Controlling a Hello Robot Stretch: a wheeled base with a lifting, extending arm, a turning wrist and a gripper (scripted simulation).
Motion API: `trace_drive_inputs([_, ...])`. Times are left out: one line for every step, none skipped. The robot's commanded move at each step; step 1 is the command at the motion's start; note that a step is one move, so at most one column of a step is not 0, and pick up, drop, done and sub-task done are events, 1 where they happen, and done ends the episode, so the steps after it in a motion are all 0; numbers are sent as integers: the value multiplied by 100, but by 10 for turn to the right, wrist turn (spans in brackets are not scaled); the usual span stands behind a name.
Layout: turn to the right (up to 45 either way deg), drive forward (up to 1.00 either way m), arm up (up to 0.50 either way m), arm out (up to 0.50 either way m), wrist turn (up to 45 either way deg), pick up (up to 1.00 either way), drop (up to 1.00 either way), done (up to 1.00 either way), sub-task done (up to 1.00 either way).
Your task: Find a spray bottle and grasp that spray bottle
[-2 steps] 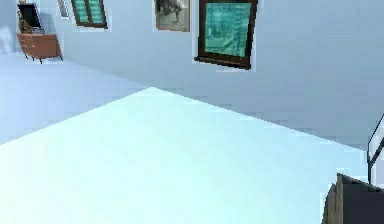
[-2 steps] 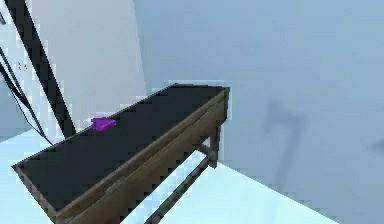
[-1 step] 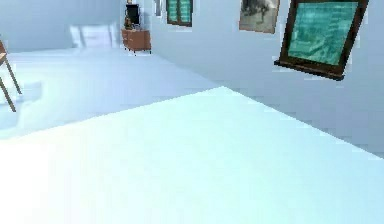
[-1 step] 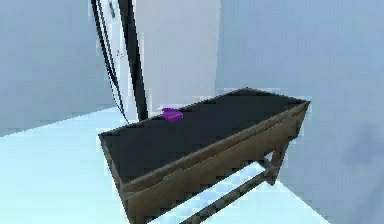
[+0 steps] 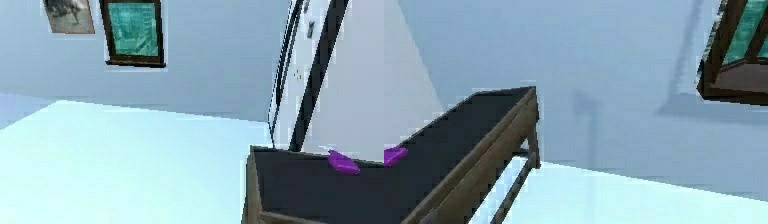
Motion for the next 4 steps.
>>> trace_drive_inputs([450, 0, 0, 0, 0, 0, 0, 0, 0])
trace_drive_inputs([90, 0, 0, 0, 0, 0, 0, 0, 0])
trace_drive_inputs([0, 45, 0, 0, 0, 0, 0, 0, 0])
trace_drive_inputs([-450, 0, 0, 0, 0, 0, 0, 0, 0])
